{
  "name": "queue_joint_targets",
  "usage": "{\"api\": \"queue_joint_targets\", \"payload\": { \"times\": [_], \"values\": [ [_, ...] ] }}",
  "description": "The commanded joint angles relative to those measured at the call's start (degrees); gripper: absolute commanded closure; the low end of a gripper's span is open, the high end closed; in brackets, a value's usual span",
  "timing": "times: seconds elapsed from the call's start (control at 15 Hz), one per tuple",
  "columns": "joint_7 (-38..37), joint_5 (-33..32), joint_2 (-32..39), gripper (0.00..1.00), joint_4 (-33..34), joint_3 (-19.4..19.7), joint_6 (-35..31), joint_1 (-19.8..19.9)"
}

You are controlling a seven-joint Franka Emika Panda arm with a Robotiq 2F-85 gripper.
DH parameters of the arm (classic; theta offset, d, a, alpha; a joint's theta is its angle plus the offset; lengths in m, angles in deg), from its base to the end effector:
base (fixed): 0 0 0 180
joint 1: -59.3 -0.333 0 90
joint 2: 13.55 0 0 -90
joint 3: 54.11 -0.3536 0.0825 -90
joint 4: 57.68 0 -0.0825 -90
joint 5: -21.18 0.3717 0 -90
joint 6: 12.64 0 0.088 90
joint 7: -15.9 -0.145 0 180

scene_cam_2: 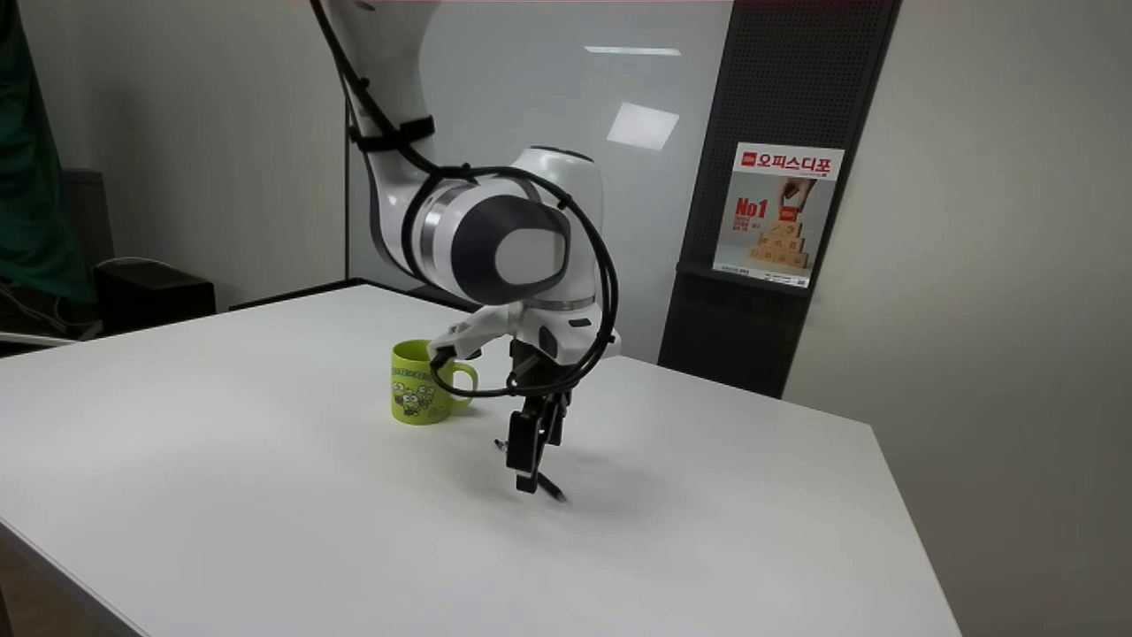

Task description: Put the pen in the cup

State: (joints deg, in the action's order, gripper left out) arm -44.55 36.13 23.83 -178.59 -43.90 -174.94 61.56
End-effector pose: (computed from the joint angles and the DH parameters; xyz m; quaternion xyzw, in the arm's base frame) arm 0.5769 -0.1402 0.1170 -0.7385 0.6727 -0.0447 0.0108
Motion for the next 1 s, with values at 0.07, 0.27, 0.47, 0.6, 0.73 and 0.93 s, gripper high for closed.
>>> {"api": "queue_joint_targets", "payload": {
  "times": [0.07,0.27,0.47,0.6,0.73,0.93],
  "values": [
    [-2.0,0.5,2.1,0.00,2.2,2.2,1.2,-2.1],
    [-3.2,0.2,3.5,0.00,2.9,3.5,1.5,-3.3],
    [-4.5,0.0,4.6,0.33,3.7,4.7,1.6,-4.6],
    [-5.1,0.0,4.7,0.49,3.9,4.9,1.6,-5.2],
    [-5.3,0.0,4.3,0.60,4.0,5.1,1.6,-5.7],
    [-5.7,0.1,3.8,0.81,4.0,5.0,2.0,-5.9]
  ]
}}
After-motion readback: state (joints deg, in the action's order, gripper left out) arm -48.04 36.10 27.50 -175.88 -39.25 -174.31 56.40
